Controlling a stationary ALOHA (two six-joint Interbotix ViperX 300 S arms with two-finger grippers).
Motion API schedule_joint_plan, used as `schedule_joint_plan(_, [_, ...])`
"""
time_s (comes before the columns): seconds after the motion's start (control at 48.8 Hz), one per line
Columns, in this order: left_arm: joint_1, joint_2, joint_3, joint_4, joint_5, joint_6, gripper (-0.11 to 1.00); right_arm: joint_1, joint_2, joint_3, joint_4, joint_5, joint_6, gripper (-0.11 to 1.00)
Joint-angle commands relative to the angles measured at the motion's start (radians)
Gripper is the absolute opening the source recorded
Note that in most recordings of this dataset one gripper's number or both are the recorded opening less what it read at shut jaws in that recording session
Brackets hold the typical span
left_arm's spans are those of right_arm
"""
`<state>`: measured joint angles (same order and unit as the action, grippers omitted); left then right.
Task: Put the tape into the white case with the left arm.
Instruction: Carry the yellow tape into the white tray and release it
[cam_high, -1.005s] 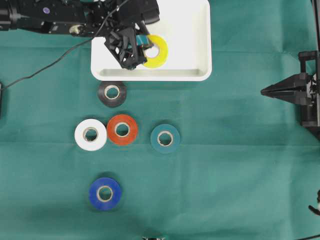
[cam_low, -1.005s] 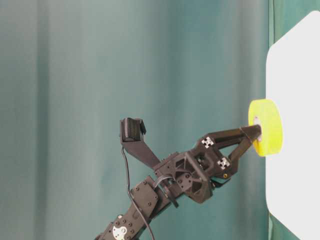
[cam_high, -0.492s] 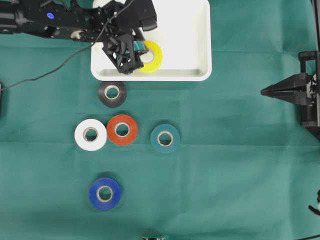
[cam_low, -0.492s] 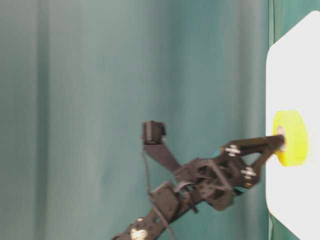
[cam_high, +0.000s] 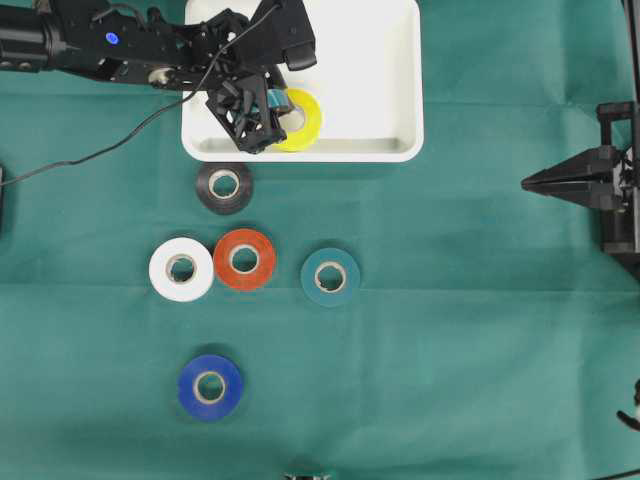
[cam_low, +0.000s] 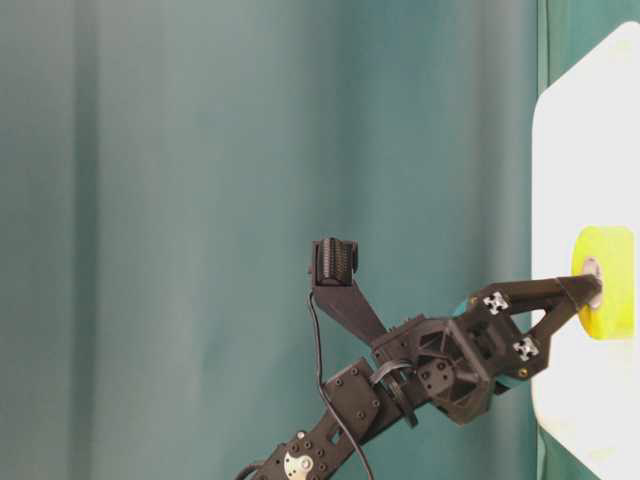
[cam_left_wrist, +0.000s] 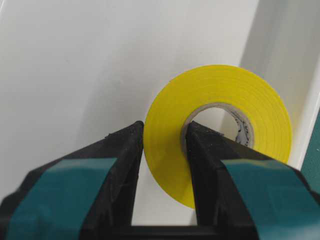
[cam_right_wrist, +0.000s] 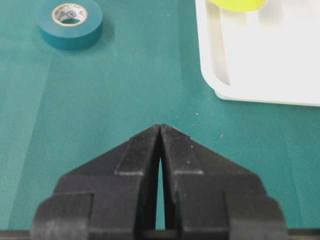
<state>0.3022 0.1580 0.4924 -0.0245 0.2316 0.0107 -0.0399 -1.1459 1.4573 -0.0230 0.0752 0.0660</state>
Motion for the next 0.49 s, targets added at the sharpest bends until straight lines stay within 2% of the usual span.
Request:
schedule_joint_plan(0.0, [-0.002,-0.018,-0.011,0.002,-0.011,-0.002,0.45,-0.002,0.006,-0.011,-0.002,-0.009,0.002,-0.1])
schedule_joint_plan(0.123, [-0.003,-0.021,-0.009,0.002,-0.011,-0.002,0.81,-0.002,0.006,-0.011,-0.002,-0.009,0.002,-0.1])
schedule_joint_plan(0.185, [-0.003,-0.026,-0.009,0.002,-0.011,-0.002,0.93,-0.002,0.006,-0.011,-0.002,-0.009,0.002,-0.1])
schedule_joint_plan(0.472, [-0.02,-0.121,0.041,0.002,-0.002,-0.002,0.91,-0.002,0.006,-0.011,-0.002,-0.009,0.002,-0.1])
